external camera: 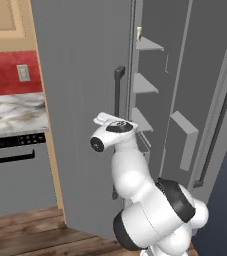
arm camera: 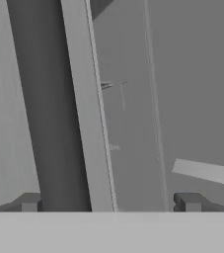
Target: Pick up the frozen steak from the freezer, place it on any shelf in the fridge, and close the fridge and freezer doors when done.
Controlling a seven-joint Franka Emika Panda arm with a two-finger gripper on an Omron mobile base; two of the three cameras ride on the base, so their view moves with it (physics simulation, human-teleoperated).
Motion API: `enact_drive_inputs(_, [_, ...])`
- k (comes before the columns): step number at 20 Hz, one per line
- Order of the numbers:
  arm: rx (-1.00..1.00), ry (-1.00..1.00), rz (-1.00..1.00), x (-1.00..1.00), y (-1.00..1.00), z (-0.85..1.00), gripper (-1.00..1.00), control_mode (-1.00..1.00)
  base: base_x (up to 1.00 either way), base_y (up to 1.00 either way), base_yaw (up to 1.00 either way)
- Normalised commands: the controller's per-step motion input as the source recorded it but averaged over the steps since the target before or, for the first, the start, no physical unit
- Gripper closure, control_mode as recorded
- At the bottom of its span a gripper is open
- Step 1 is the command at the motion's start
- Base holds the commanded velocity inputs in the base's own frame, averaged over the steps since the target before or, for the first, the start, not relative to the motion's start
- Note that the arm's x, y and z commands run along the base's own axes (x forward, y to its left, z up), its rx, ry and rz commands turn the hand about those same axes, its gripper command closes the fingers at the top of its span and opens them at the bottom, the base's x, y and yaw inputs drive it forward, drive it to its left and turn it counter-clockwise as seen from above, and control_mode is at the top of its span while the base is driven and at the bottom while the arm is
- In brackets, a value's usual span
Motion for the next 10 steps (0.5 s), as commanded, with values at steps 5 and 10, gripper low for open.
enact_drive_inputs(5, [0.0,0.0,0.0,0.56,-0.1,0.04,-1.0,-1.0,0.0,0.0,0.0])
enact_drive_inputs(10, [0.0,0.0,0.0,0.55,-0.05,0.0,-1.0,-1.0,0.0,0.0,0.0])
